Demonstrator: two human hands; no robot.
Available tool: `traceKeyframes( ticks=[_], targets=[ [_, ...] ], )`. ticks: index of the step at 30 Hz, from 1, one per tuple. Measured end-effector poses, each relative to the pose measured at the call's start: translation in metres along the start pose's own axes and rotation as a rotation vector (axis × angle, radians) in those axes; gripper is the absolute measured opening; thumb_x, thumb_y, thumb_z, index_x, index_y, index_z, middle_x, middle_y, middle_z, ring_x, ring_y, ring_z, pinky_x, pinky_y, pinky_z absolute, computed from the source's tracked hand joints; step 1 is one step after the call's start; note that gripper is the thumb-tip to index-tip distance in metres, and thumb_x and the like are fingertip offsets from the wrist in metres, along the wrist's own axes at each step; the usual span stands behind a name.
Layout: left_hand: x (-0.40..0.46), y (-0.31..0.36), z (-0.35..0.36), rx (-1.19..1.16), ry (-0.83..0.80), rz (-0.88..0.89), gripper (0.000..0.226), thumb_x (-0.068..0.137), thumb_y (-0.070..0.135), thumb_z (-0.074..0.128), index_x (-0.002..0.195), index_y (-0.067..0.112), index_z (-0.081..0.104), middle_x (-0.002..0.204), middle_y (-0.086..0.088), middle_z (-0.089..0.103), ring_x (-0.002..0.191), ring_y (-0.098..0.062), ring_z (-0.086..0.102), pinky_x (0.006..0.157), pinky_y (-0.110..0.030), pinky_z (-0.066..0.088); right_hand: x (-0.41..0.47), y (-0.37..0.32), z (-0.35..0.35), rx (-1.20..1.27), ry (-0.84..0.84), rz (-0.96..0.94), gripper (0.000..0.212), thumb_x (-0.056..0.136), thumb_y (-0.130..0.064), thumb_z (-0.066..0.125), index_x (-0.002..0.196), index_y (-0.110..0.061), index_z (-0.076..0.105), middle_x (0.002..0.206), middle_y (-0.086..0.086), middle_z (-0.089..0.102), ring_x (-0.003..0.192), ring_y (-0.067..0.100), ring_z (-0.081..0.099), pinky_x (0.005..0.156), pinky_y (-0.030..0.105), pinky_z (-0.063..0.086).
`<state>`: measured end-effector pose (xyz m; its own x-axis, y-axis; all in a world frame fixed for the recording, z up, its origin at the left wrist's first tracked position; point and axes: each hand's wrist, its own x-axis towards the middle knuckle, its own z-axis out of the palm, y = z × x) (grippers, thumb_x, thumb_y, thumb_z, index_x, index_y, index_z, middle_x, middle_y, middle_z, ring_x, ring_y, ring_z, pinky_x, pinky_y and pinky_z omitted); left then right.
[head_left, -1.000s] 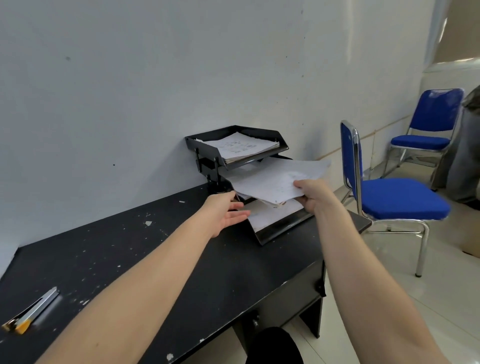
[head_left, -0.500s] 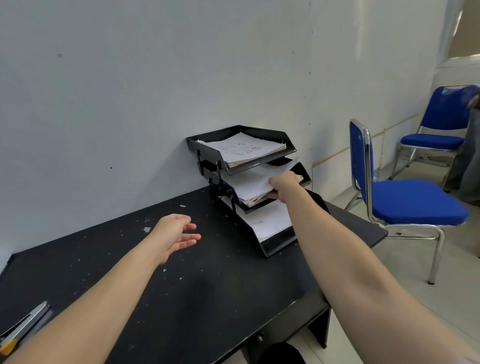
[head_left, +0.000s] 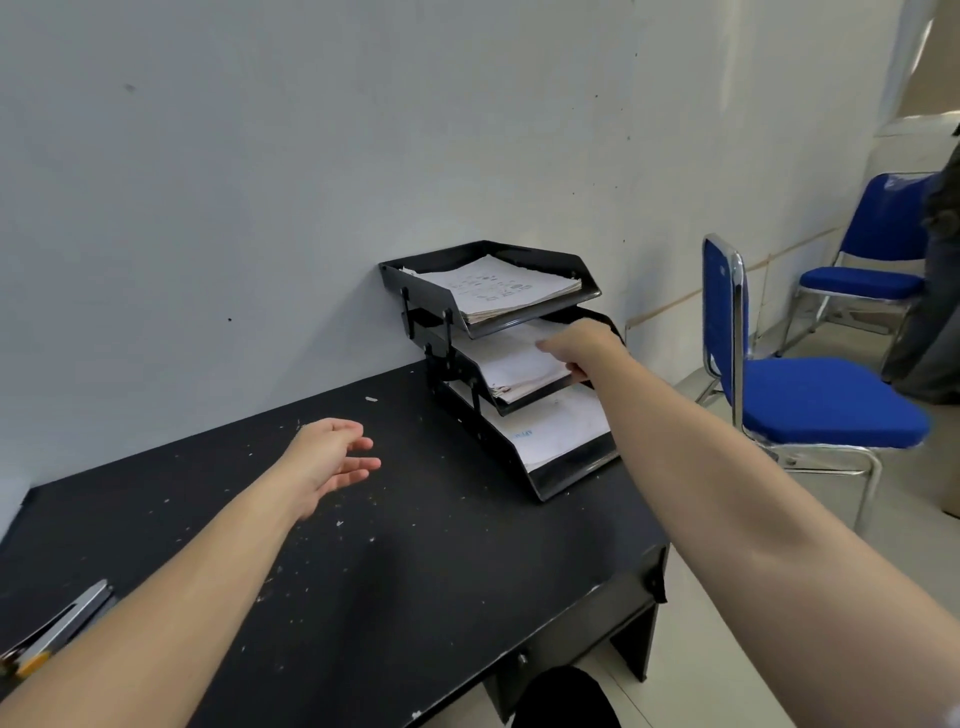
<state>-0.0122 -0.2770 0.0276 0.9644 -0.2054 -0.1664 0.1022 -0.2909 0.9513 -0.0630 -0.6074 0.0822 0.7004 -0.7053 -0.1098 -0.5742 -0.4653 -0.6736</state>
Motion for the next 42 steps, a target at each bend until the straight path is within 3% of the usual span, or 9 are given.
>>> traceKeyframes(
  ticks=[4,7,9,13,17,25,33,37,42],
  targets=[
    [-0.011,0.005,-0.014,0.015,0.009,0.036,0.009,0.104,0.013,0.052,0.11,0.013,0.06,0.112,-0.015,0.066,0.084,-0.027,0.074,0.071,-0.033,0.06,-0.033,-0.022,-0.003,-0.106,0.073,-0.151,0.018,0.096,-0.021,0.056,0.098,-0.004,0.062,0.084,0.008,0.069,0.065,0.023,0.07,0.057,0.027,0.052],
    [-0.024,0.007,-0.035,0.045,0.038,0.073,0.009,0.104,0.014,0.052,0.108,0.014,0.06,0.111,-0.013,0.066,0.081,-0.024,0.074,0.072,-0.032,0.061,-0.067,-0.054,0.014,-0.092,0.098,-0.281,0.011,0.094,-0.013,0.051,0.09,-0.004,0.055,0.088,0.011,0.062,0.079,0.03,0.073,0.067,0.034,0.058],
    [-0.031,0.01,-0.047,0.09,0.063,0.102,0.01,0.104,0.015,0.052,0.109,0.013,0.06,0.11,-0.012,0.066,0.079,-0.022,0.074,0.071,-0.031,0.061,-0.085,-0.075,0.029,-0.08,0.09,-0.368,0.015,0.091,-0.017,0.052,0.082,-0.006,0.053,0.097,0.016,0.065,0.088,0.037,0.071,0.074,0.036,0.057],
    [-0.047,0.007,-0.086,0.277,0.131,0.183,0.01,0.101,0.018,0.051,0.102,0.018,0.061,0.108,-0.011,0.069,0.084,-0.022,0.072,0.081,-0.039,0.061,-0.118,-0.121,0.076,-0.05,0.038,-0.526,0.036,0.089,-0.026,0.055,0.117,-0.006,0.066,0.121,0.017,0.066,0.108,0.038,0.064,0.086,0.038,0.052],
    [-0.06,-0.008,-0.149,0.552,0.247,0.222,0.023,0.099,0.029,0.055,0.118,0.019,0.063,0.116,0.0,0.065,0.105,-0.021,0.062,0.09,-0.035,0.051,-0.164,-0.167,0.141,-0.03,-0.083,-0.68,0.032,0.095,-0.024,0.056,0.118,-0.005,0.067,0.115,0.017,0.068,0.098,0.035,0.065,0.087,0.041,0.056],
    [-0.063,-0.066,-0.281,0.637,0.449,0.059,0.025,0.102,0.026,0.052,0.124,0.015,0.059,0.125,-0.004,0.061,0.105,-0.018,0.054,0.088,-0.031,0.044,-0.252,-0.241,0.267,-0.068,-0.318,-0.893,0.039,0.099,-0.031,0.056,0.133,-0.011,0.061,0.127,0.013,0.066,0.11,0.033,0.065,0.096,0.043,0.056],
    [-0.03,-0.139,-0.411,0.764,0.597,-0.119,0.029,0.1,0.027,0.052,0.123,0.01,0.057,0.129,-0.009,0.058,0.117,-0.028,0.055,0.098,-0.041,0.047,-0.291,-0.303,0.403,-0.218,-0.488,-0.933,0.031,0.1,-0.031,0.056,0.124,-0.012,0.061,0.119,0.009,0.063,0.094,0.027,0.058,0.08,0.036,0.051],
    [-0.008,-0.172,-0.456,0.835,0.627,-0.276,0.047,0.098,0.041,0.055,0.134,0.01,0.049,0.14,-0.017,0.046,0.127,-0.035,0.045,0.099,-0.044,0.044,-0.297,-0.324,0.462,-0.263,-0.589,-0.9,0.032,0.099,-0.033,0.059,0.121,-0.011,0.063,0.115,0.008,0.062,0.093,0.027,0.06,0.081,0.035,0.052],
    [0.01,-0.195,-0.488,0.784,0.636,-0.561,0.09,0.092,0.063,0.056,0.155,0.011,0.02,0.157,-0.022,0.029,0.143,-0.043,0.029,0.114,-0.053,0.032,-0.294,-0.343,0.506,-0.242,-0.695,-0.823,0.032,0.099,-0.033,0.06,0.103,-0.001,0.063,0.105,0.012,0.067,0.086,0.028,0.061,0.071,0.032,0.05]
  ],
)
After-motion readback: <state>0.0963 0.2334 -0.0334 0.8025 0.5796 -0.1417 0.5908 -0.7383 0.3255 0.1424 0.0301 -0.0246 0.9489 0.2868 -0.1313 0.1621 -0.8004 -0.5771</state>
